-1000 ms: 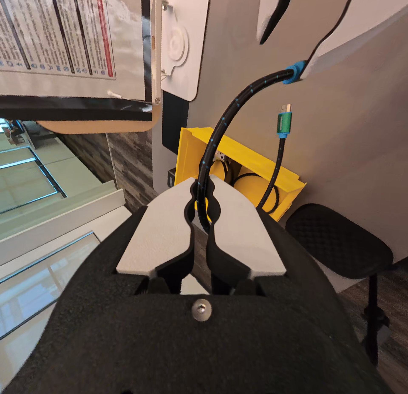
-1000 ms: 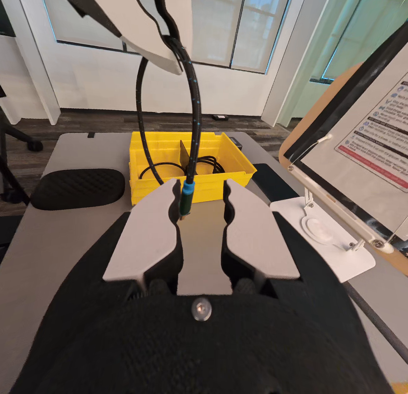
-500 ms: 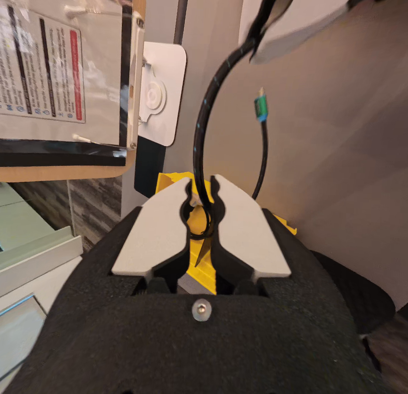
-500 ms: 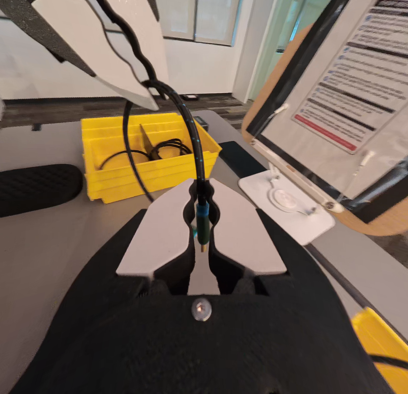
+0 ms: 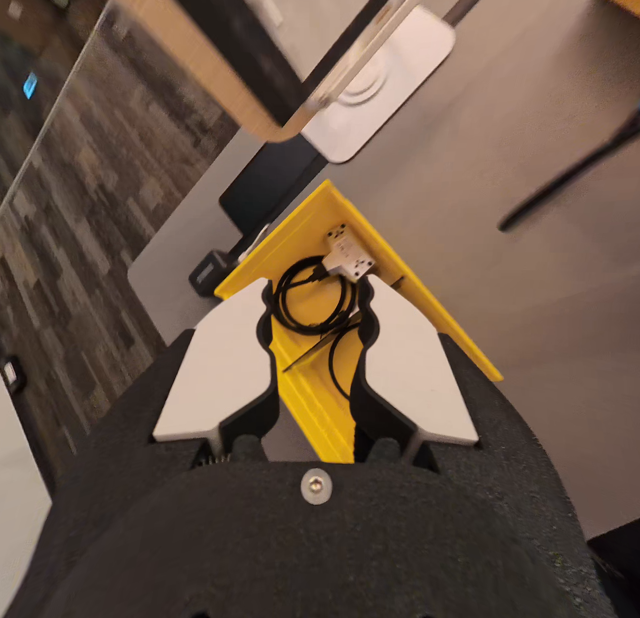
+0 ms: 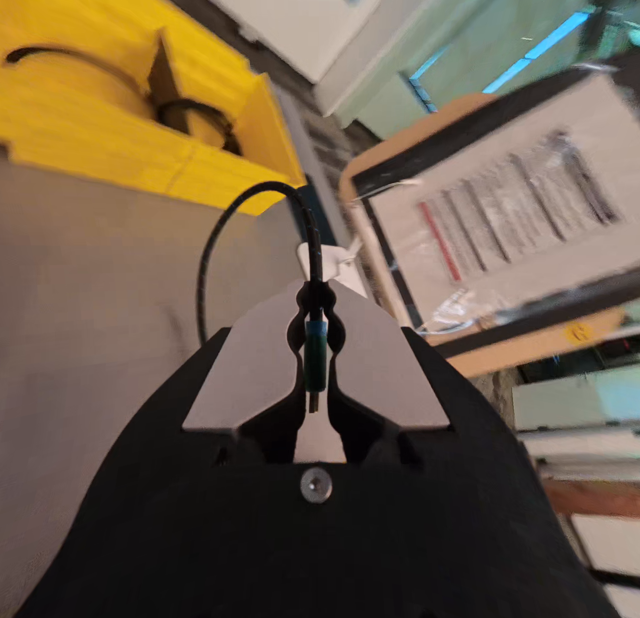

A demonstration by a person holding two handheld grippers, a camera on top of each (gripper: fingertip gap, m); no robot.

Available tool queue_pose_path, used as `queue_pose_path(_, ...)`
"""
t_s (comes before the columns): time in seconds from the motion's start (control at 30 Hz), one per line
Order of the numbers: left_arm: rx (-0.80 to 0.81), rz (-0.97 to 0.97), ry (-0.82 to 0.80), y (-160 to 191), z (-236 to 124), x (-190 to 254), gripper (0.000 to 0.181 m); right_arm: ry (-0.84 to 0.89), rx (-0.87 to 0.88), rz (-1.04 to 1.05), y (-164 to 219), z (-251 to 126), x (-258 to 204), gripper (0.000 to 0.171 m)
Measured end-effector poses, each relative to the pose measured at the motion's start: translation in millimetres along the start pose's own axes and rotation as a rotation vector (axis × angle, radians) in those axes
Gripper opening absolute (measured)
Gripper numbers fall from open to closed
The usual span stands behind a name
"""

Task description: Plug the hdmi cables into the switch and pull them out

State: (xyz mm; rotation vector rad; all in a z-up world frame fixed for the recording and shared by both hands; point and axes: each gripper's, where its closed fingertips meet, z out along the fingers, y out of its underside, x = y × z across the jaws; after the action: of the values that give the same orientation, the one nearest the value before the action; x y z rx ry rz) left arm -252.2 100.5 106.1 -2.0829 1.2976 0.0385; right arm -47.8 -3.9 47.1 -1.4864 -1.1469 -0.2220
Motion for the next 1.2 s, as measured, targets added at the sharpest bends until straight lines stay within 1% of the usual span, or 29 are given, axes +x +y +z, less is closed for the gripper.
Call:
queue_pose_path(0.07, -0.044, -0.067, -0.032, 24, 4, -20, 0.047, -0.113, -0.049, -0.159, 6, 8, -32, 0.008)
queue_pose_path(0.13, -0.078, -0.108, -0.044, 46, 8, -33, 0.047, -0.157, -0.112, -0.303, 14, 13, -51, 0.008)
queue_pose_path(0.2, -0.118, -0.128, -0.062, 67, 14, -43, 0.047, -0.236, -0.143, -0.425, 19, 13, -72, 0.009)
queue_pose_path(0.3, -0.173, -0.126, -0.055, 89, 28, -48, 0.047, -0.165, -0.159, -0.502, 15, 14, -69, 0.008)
queue_pose_path(0.37, -0.198, -0.111, -0.037, 96, 42, -49, 0.046, -0.024, -0.155, -0.510, 8, 14, -46, 0.008)
queue_pose_path(0.43, -0.224, -0.101, -0.009, 100, 59, -46, 0.043, 0.070, -0.149, -0.495, 6, 11, -26, 0.008)
queue_pose_path(0.47, -0.241, -0.084, 0.010, 102, 70, -43, 0.043, 0.089, -0.146, -0.482, 7, 10, -20, 0.008)
queue_pose_path(0.53, -0.283, 0.004, 0.023, 106, 94, -38, 0.045, 0.071, -0.167, -0.471, 15, 9, -16, 0.008)
queue_pose_path(0.6, -0.339, 0.129, -0.015, 112, 118, -39, 0.046, 0.135, -0.188, -0.457, 18, 6, -3, 0.008)
queue_pose_path(0.67, -0.408, 0.234, -0.085, 119, 139, -47, 0.040, 0.214, -0.195, -0.412, 16, 3, 10, 0.008)
queue_pose_path(0.73, -0.443, 0.310, -0.105, 123, 158, -52, 0.043, 0.283, -0.186, -0.386, 13, 0, 20, 0.008)
queue_pose_path(0.8, -0.440, 0.382, -0.048, 124, 176, -45, 0.053, 0.406, -0.192, -0.375, 10, -5, 36, 0.008)
queue_pose_path(0.93, -0.416, 0.493, 0.085, 123, 199, -26, 0.052, 0.555, -0.201, -0.360, 11, -12, 53, 0.008)
queue_pose_path(0.97, -0.409, 0.506, 0.111, 122, 203, -23, 0.053, 0.557, -0.215, -0.370, 13, -10, 52, 0.008)
queue_pose_path(1.07, -0.404, 0.530, 0.167, 121, 213, -20, 0.057, 0.484, -0.229, -0.411, 16, 1, 37, 0.008)
queue_pose_path(1.1, -0.403, 0.538, 0.191, 121, 215, -18, 0.056, 0.439, -0.243, -0.416, 19, 6, 29, 0.008)
queue_pose_path(1.17, -0.403, 0.571, 0.221, 123, 219, -15, 0.053, 0.412, -0.260, -0.401, 24, 11, 24, 0.008)
queue_pose_path(1.2, -0.419, 0.590, 0.223, 126, 221, -16, 0.057, 0.401, -0.262, -0.399, 26, 13, 23, 0.008)
